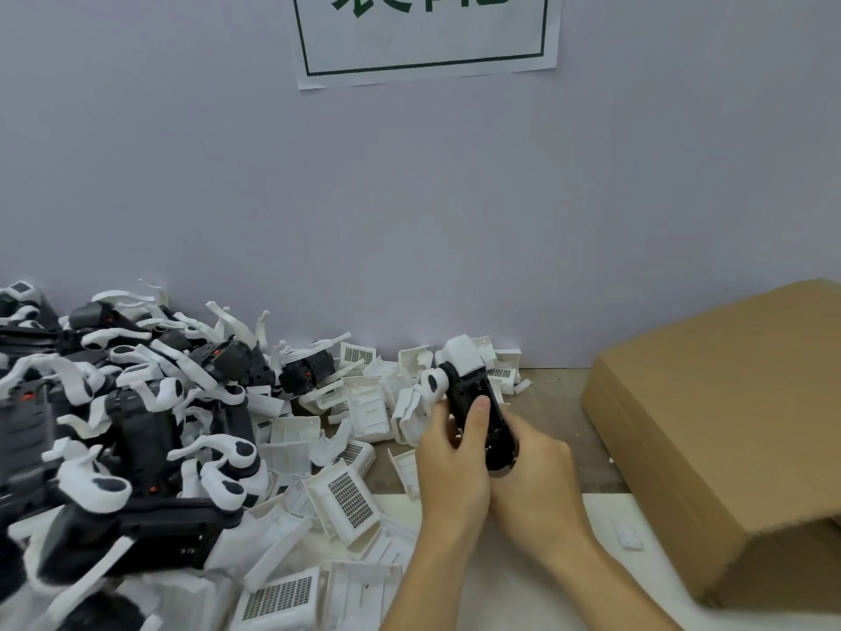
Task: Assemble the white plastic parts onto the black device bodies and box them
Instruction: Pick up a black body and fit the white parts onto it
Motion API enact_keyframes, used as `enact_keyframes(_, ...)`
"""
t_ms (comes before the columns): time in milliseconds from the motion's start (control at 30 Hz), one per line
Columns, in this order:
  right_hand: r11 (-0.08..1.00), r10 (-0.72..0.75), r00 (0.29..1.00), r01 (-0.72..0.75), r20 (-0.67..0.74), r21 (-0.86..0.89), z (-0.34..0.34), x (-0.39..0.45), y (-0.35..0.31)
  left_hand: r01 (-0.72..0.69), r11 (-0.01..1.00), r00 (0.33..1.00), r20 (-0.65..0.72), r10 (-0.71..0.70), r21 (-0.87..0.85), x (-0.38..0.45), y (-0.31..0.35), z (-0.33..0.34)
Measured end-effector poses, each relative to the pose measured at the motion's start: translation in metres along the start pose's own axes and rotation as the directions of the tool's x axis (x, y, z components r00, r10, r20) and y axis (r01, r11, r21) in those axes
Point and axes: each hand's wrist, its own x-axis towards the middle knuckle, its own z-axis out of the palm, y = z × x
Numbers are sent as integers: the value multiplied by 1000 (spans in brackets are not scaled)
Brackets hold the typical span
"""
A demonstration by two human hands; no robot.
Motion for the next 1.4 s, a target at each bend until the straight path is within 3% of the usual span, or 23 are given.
enact_keyframes(333, 997, -29, 999, 32, 44, -68, -3, -8, 1, -128, 979, 991, -7, 131, 160, -21, -8, -6)
enact_keyframes(600, 998, -33, 999, 33, -9, 56, -4, -22, -7, -58, 996, 997, 58, 54, 70, -29, 11, -13)
enact_keyframes(900, 994, 74, 992, -82, 106, 73, -9, -36, -10, 116, 992, 993, 32, -117, 49, -43, 19, -15)
enact_keyframes(1067, 990, 70, 984, -89, 167, 112, -9, -34, -10, 110, 993, 992, 61, -112, 40, -41, 14, -16)
enact_keyframes(1400, 984, 61, 995, -73, 79, 162, -4, -18, 0, 46, 998, 996, 73, -49, 35, -23, 4, -9)
